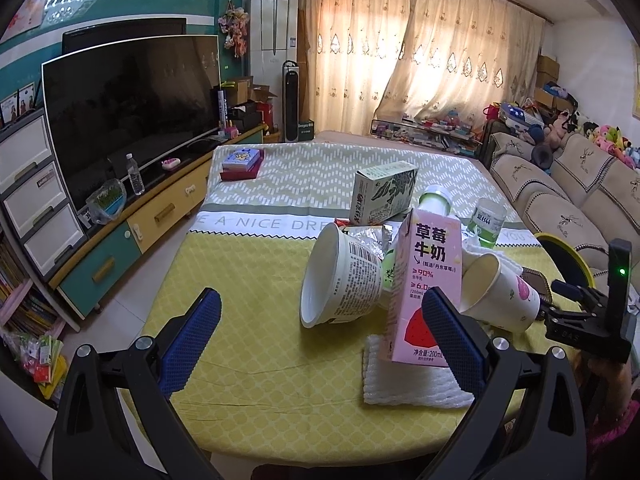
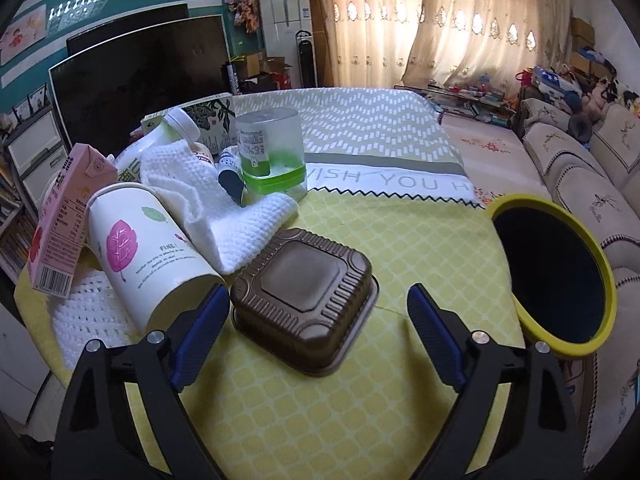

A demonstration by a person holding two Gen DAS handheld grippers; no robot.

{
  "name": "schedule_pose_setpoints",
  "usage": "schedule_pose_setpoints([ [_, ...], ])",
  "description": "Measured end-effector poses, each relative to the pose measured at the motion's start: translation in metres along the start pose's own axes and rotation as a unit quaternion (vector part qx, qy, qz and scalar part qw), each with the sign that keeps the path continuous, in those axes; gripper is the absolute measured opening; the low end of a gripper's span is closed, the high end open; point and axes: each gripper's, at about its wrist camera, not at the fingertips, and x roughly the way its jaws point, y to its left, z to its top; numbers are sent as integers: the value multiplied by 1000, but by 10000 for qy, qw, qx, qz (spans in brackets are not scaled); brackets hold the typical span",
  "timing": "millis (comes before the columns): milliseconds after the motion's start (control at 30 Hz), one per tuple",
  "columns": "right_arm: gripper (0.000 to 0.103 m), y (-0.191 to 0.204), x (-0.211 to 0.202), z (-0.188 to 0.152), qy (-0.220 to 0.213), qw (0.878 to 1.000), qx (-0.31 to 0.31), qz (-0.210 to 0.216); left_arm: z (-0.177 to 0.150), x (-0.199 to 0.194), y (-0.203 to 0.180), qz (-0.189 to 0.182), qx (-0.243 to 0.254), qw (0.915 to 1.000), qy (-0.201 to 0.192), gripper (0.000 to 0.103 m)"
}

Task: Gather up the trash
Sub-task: 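Grasp the brown square plastic lid with the right gripper, then carry the brown lid over the yellow bin and release it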

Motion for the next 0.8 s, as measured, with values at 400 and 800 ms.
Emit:
schedule_pose_setpoints([
  [400,69,4,17,12,261,9990,-187,297,-2,7,-3,-26,19,10000,43,99],
  [800,69,-30,-12,17,-145,9990,357,214,-3,12,-11,-149,104,9998,94,99],
])
